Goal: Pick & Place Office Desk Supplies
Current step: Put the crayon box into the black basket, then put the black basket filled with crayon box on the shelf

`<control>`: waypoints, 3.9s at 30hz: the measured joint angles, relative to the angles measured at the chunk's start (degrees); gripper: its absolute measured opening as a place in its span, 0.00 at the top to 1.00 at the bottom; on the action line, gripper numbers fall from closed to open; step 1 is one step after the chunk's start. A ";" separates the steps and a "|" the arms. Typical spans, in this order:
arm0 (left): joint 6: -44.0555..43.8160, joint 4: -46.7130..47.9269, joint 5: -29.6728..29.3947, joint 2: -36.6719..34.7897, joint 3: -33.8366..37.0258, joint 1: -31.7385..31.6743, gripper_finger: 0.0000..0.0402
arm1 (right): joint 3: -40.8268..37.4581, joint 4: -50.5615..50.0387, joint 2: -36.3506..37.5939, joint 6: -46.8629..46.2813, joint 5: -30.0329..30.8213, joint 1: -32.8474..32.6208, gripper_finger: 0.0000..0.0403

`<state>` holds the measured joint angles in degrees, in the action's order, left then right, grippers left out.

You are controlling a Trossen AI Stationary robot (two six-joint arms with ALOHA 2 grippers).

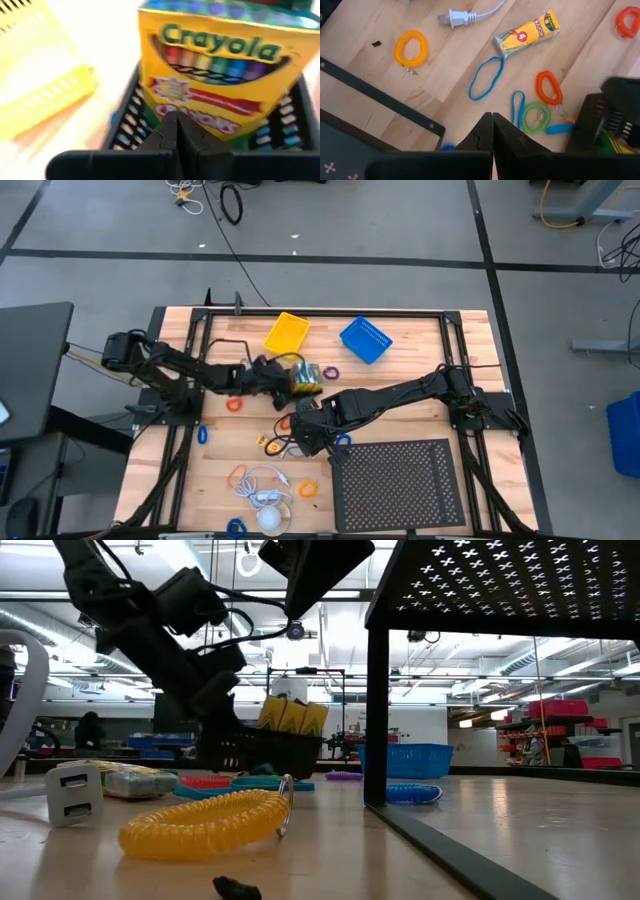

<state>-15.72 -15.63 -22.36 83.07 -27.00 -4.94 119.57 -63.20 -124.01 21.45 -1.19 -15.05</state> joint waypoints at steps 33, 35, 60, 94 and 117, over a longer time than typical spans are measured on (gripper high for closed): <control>7.53 -7.18 11.00 -0.03 -1.98 -15.53 1.00 | 0.00 0.81 0.00 1.36 -0.20 0.28 1.00; 8.35 -7.18 11.19 -0.02 -3.25 -15.51 1.00 | 0.00 0.81 0.00 1.35 -0.20 0.28 1.00; 14.64 11.86 6.69 -9.58 -6.91 -2.67 0.94 | 0.00 -2.71 0.00 0.26 -0.28 0.28 1.00; 36.96 32.22 12.09 -17.46 -6.86 2.92 0.42 | 0.00 -7.15 0.00 1.38 -0.61 0.28 0.96; 51.17 26.43 2.80 -8.81 -6.91 -0.04 0.64 | 0.00 -8.70 0.00 0.91 -0.74 0.27 0.96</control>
<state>35.45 10.81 -19.56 74.26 -33.91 -4.97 119.57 -71.90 -124.01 22.36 -1.93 -14.78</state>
